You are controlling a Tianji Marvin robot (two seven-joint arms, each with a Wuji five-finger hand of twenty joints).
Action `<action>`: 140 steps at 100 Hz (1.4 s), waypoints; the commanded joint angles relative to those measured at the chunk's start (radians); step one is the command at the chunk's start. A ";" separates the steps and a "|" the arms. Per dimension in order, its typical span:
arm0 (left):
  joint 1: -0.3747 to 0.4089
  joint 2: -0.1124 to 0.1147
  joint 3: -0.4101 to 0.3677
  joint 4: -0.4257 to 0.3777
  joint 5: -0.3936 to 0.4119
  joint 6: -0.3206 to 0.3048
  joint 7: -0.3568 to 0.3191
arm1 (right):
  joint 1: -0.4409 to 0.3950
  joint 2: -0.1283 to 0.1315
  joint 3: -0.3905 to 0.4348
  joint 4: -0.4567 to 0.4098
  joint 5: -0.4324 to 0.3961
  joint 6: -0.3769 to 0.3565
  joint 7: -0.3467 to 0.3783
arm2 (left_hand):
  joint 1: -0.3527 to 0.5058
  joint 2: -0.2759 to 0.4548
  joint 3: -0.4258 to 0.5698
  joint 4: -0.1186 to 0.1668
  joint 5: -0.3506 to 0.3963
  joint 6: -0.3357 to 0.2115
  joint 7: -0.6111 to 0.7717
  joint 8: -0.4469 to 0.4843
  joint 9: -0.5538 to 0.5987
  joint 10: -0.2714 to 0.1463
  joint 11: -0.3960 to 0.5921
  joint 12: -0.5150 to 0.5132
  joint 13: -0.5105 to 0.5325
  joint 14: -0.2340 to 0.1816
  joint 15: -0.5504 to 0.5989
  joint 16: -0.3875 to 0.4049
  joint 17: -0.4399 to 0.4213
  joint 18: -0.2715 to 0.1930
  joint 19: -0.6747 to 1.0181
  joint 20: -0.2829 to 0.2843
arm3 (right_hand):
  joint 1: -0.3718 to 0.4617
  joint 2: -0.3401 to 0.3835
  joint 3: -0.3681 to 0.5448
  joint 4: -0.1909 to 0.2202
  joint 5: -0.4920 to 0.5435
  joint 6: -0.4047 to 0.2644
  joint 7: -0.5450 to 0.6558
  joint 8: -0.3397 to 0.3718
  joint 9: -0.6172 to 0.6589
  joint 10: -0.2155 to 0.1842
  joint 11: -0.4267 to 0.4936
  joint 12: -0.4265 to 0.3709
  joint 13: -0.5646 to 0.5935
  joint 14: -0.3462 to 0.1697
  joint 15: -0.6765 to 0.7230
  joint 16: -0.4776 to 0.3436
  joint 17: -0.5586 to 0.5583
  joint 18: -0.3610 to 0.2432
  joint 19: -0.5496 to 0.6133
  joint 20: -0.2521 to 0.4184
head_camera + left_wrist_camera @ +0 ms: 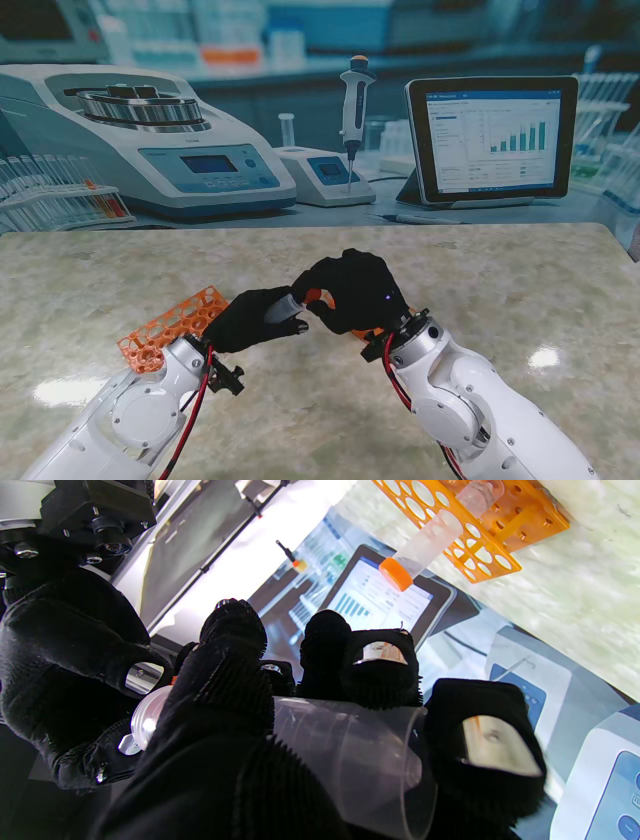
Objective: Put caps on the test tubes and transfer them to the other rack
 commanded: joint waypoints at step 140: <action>0.003 0.000 0.002 -0.013 -0.003 -0.009 -0.001 | -0.072 -0.009 -0.011 -0.045 0.006 -0.032 -0.039 | 0.025 0.060 0.003 0.002 0.006 -0.058 0.047 0.027 0.017 -0.029 -0.010 -0.007 0.050 -0.011 0.011 0.005 0.030 -0.105 0.145 -0.011 | 0.166 0.094 0.204 0.089 0.033 0.015 0.040 0.009 0.086 -0.184 0.131 0.039 0.012 -0.030 0.013 0.011 0.017 -0.006 0.020 0.039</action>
